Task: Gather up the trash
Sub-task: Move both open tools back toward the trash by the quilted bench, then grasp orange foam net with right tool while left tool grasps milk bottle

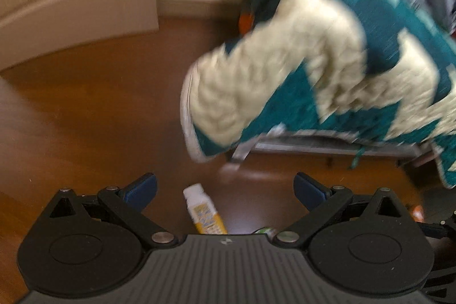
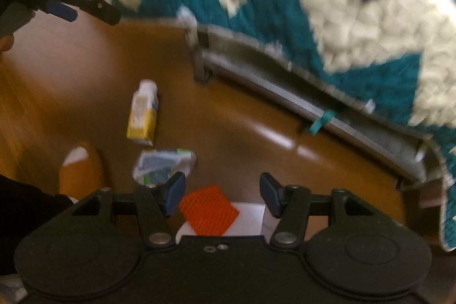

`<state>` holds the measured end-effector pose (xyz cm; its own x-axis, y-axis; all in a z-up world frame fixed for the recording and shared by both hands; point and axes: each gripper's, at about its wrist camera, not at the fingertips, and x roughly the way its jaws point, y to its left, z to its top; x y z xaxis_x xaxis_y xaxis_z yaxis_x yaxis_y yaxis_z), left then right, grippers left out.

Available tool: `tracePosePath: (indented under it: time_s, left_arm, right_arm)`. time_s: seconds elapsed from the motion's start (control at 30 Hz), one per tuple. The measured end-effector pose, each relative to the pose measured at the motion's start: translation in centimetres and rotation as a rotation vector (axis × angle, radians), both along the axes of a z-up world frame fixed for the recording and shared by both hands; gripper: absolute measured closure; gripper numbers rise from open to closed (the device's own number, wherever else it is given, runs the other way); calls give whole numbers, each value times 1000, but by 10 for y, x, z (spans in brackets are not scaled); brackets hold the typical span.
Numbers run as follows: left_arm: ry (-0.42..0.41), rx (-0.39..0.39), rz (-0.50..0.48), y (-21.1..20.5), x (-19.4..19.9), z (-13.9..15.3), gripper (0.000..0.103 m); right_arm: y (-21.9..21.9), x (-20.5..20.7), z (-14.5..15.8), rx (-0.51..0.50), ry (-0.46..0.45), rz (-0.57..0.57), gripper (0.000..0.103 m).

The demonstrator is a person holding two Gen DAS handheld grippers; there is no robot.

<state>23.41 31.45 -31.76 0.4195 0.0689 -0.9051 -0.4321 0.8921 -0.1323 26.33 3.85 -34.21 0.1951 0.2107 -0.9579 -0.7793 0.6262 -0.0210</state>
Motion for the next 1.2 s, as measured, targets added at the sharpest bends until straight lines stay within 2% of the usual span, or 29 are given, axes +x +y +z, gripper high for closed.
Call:
tracePosePath:
  time_s: [0.27, 0.37, 0.47, 0.63, 0.87, 1.0, 1.13, 1.17, 1.2]
  left_arm:
    - [151, -42, 25, 8, 19, -102, 0]
    - [205, -57, 25, 8, 22, -138, 0]
    - [272, -63, 12, 5, 24, -173, 0]
    - [343, -93, 16, 2, 25, -218, 1]
    - [370, -142, 41, 0, 31, -247, 1]
    - [375, -128, 24, -5, 36, -254, 5]
    - [387, -137, 41, -6, 36, -259, 26]
    - [390, -136, 46, -5, 36, -259, 31]
    - [393, -133, 50, -6, 38, -261, 33]
  right_arm:
    - [-11, 20, -93, -104, 160, -134, 46]
    - [-14, 25, -120, -124, 209, -170, 46]
    - [-11, 24, -144, -156, 235, -149, 46]
    - [-12, 28, -179, -179, 347, -196, 46]
    - [-16, 37, -212, -197, 418, -308, 47]
    - [-16, 40, -216, -189, 432, -342, 48]
    - [-16, 41, -217, -176, 432, -352, 49]
    - [-16, 41, -216, -175, 431, -356, 52]
    - [-15, 41, -217, -173, 430, -361, 58]
